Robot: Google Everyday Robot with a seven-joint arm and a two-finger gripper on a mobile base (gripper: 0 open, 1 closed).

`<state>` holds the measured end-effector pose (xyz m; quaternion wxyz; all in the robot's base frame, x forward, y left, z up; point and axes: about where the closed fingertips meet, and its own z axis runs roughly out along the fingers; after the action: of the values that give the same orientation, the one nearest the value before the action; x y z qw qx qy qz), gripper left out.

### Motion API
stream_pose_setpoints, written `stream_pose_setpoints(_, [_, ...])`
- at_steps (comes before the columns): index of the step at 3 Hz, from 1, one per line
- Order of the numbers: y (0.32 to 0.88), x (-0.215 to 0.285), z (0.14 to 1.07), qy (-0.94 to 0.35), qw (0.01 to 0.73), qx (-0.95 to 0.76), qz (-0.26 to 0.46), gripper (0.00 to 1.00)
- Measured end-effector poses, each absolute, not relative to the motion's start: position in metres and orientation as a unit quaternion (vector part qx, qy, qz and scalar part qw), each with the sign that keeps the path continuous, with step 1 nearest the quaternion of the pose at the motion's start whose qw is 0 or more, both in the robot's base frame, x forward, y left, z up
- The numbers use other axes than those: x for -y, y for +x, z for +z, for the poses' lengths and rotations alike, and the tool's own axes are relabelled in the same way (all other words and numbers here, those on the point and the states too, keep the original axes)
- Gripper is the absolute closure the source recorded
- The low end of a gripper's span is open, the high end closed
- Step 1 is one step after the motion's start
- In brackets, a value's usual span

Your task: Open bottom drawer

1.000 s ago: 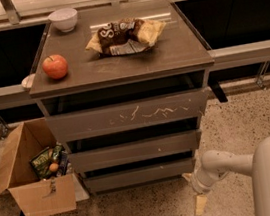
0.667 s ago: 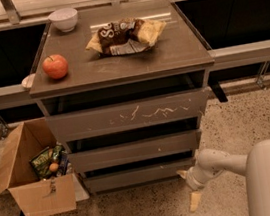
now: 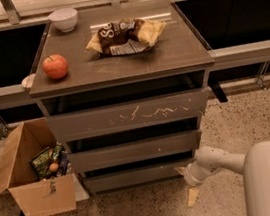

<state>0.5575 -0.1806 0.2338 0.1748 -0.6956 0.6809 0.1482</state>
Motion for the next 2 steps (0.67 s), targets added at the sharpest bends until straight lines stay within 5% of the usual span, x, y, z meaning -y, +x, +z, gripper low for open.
stream_pose_setpoints(2, [0.587, 0.18, 0.222, -0.724, 0.19, -0.65, 0.133, 0.0])
